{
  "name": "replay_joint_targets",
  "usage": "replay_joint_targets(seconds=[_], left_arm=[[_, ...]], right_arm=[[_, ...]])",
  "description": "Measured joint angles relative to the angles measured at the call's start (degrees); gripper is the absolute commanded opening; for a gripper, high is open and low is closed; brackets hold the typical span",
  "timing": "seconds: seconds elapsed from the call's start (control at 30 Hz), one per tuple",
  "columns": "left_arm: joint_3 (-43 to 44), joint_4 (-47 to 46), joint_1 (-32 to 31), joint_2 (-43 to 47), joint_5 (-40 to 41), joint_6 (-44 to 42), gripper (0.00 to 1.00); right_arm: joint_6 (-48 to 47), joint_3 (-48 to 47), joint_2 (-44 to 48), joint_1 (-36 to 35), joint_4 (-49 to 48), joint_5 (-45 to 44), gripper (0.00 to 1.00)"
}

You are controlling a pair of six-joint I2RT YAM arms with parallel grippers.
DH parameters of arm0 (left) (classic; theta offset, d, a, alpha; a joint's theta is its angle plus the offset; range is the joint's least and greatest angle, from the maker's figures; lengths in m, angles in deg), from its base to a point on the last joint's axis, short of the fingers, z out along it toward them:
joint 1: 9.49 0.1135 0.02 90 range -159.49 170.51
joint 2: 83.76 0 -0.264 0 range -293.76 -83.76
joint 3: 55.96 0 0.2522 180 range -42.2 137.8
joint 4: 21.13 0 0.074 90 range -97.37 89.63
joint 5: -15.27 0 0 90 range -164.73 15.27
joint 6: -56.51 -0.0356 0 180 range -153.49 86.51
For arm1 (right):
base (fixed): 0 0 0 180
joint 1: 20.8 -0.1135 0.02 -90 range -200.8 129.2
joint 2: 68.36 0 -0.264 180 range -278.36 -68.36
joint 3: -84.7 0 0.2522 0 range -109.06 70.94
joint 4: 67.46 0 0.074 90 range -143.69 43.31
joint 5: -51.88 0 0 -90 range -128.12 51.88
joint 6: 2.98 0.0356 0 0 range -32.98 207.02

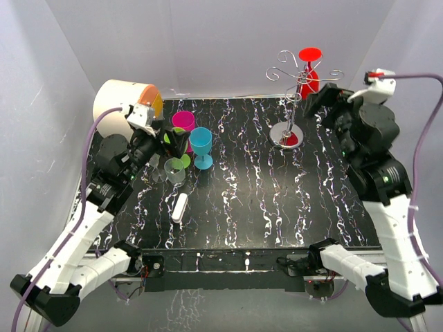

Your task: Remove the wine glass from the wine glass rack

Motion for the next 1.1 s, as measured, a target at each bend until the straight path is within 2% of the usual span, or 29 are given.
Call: replay_joint_targets(seconds=[0.13, 0.37, 0.47, 0.77, 0.93, 1.1], left_arm=[[-1.99, -2.10, -1.16, 3.54, 3.19, -2.19, 0.99], [-3.50, -5.57, -3.04, 5.16, 6.91, -3.54, 0.99], [-4.11, -5.84, -4.07, 4.76, 7.13, -3.63, 0.99], [-4.50, -5.92, -4.50, 4.72, 7.80, -3.72, 0.99], [-4.52, -5.97, -4.81, 4.68, 8.37, -3.69, 0.99], [-4.61, -6.23, -5.03, 4.52, 8.44, -3.69, 0.99]], right_arm=[[-0.04, -5.07, -7.89, 0.00, -1.77, -1.84, 0.98], [3.78, -11.76, -19.76, 0.50, -4.37, -4.42, 0.92], [7.32, -15.08, -24.00, 2.45, -5.20, -3.56, 0.83], [21.84, -19.47, -32.50, 15.32, -9.66, 6.80, 0.65], [30.49, -21.55, -37.27, 20.83, -12.46, 13.00, 0.60], [37.00, -23.34, -41.90, 23.12, -13.66, 16.63, 0.57]])
